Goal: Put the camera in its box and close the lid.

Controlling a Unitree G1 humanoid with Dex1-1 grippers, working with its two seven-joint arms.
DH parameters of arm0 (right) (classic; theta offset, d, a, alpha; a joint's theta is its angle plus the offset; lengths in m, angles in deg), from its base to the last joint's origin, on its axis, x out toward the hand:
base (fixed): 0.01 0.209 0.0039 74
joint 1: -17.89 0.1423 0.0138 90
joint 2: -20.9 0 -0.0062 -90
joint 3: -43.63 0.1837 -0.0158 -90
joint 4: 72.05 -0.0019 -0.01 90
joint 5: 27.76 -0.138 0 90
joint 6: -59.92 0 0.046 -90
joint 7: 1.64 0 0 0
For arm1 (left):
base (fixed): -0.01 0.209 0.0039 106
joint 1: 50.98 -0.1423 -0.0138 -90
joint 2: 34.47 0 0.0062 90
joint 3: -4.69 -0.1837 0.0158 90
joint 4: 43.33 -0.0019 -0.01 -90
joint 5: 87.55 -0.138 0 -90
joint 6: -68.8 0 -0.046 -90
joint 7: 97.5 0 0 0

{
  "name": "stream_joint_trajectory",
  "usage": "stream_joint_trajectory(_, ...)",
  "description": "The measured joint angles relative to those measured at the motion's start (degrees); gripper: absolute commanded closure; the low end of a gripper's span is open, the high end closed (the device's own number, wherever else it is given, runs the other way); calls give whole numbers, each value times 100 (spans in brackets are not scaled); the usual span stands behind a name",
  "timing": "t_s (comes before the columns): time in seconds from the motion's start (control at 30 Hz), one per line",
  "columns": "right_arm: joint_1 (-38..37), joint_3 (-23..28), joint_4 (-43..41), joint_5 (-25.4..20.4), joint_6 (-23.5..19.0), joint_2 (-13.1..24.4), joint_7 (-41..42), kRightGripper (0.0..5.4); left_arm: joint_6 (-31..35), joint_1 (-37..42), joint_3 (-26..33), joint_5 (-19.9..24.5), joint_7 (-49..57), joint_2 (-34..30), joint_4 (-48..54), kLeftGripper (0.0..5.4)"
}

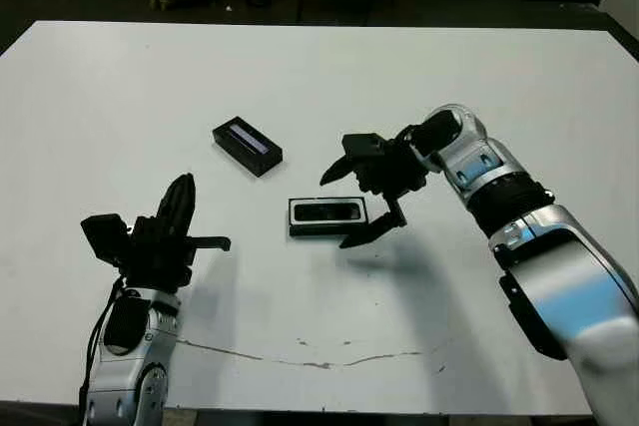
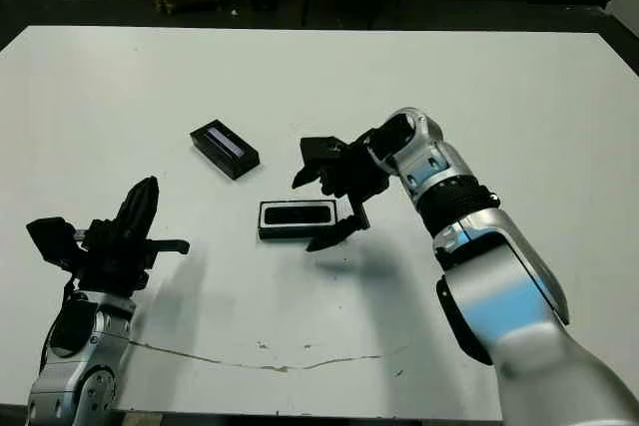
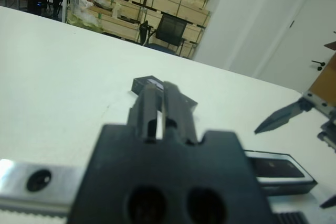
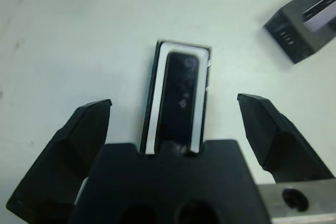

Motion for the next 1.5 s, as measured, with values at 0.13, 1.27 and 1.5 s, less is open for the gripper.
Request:
stream_joint_trajectory(0.13,-44,232,-505,-221,-407,154,-26,1,48,-1,-11,0,9,-1,32,540)
stream_joint_trajectory(1.27,-5144,2041,-7218,-662,-910,611,-5712,539,1341,2260,232,-568,-1113,-2352,150,540)
stream_joint_trajectory(1.5,-5827,2207,-7739,-882,-1028,528,-6024,539,1794,3963,-411,-1017,-2100,-3027,-1068,540)
